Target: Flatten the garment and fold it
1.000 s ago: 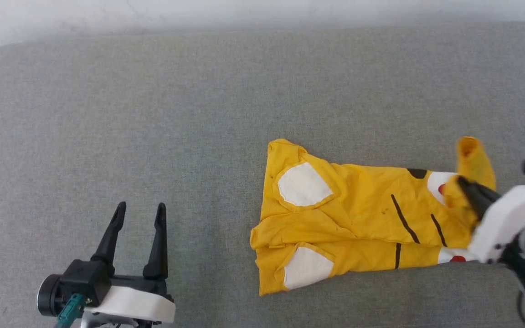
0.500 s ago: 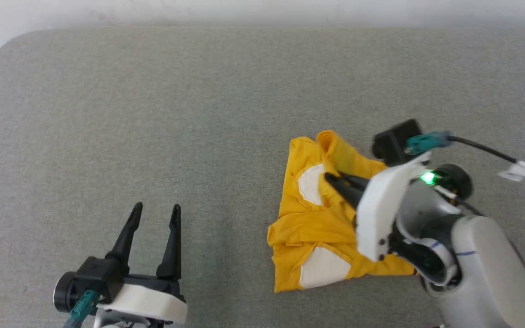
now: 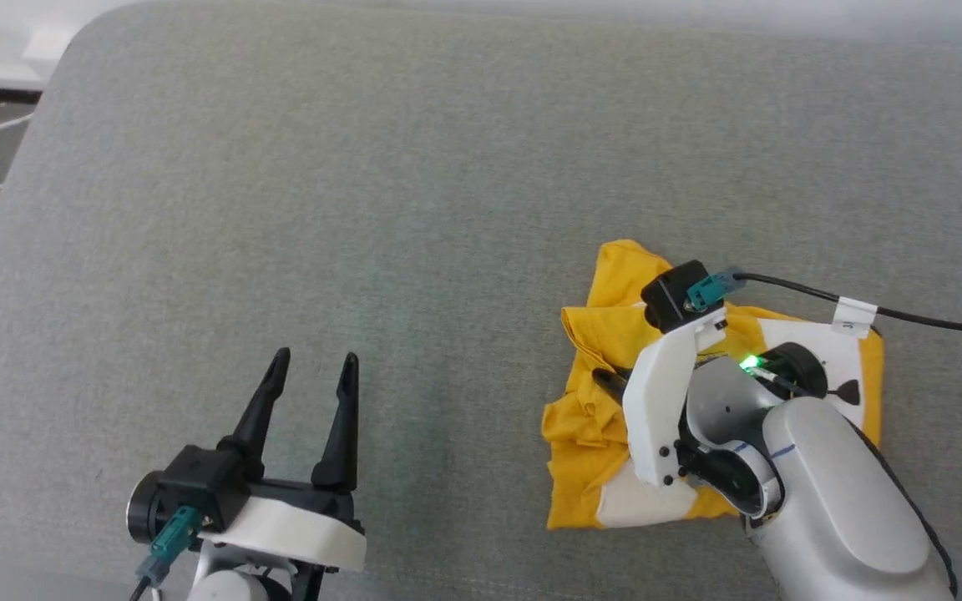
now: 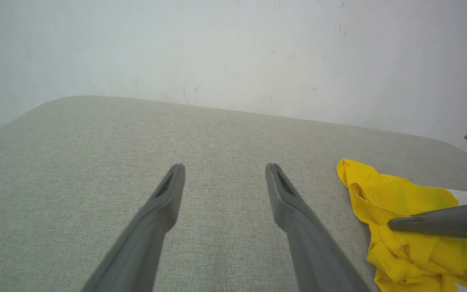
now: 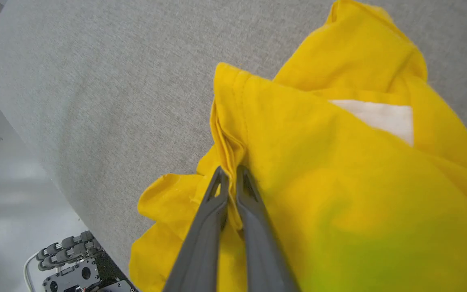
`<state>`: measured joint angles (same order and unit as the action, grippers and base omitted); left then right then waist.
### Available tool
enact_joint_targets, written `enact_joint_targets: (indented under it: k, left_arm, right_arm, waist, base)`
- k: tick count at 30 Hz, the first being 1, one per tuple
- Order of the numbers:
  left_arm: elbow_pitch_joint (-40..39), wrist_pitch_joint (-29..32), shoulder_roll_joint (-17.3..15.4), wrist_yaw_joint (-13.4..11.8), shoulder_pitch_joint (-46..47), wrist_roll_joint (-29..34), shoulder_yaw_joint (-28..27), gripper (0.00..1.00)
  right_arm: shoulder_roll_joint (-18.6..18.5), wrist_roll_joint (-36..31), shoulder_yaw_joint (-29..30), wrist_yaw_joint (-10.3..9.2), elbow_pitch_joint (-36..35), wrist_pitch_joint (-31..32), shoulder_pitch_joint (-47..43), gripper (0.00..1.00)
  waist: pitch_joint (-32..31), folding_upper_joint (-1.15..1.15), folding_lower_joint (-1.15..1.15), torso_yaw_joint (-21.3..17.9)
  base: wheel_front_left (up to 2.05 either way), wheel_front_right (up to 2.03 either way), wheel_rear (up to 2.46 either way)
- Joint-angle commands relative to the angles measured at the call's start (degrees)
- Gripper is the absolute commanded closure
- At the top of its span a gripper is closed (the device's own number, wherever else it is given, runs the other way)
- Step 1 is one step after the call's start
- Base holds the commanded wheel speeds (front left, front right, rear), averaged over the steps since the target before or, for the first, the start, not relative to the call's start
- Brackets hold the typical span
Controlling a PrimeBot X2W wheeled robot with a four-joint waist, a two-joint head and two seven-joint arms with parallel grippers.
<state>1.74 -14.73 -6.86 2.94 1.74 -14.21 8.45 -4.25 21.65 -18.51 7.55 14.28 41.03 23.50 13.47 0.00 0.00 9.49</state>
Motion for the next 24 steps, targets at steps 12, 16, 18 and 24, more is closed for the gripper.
enact_joint_targets:
  k: [12,16,18,24]
  left_arm:
    - [1.8,-0.3,0.7,0.7,1.0,-0.3,-0.8,0.00]
    - [1.6,-0.3,0.3,0.6,0.4,-0.4,-1.2,0.00]
    - [1.2,-0.3,0.1,0.6,-0.1,-0.3,-1.5,0.00]
    - [-0.2,-0.3,-0.3,0.1,-1.6,-0.3,-2.2,0.00]
  right_arm:
    - [1.3,4.2,2.1,-0.06,1.6,-3.7,3.5,0.00]
    - [1.2,6.0,6.4,-0.06,-4.6,-6.3,1.2,0.00]
    - [-0.1,4.9,8.9,-0.06,-8.9,-8.4,-0.7,0.00]
    - [-1.8,0.3,19.3,-0.06,-19.2,-13.9,-11.1,0.00]
  waist:
    - [-0.8,0.00,0.00,-0.3]
    - [-2.2,0.00,0.00,-2.1]
    - [-2.6,0.00,0.00,-3.0]
    - [-3.3,0.00,0.00,-5.4]
  base:
    - [0.00,0.00,0.00]
    - [0.00,0.00,0.00]
    - [0.00,0.00,0.00]
    - [0.00,0.00,0.00]
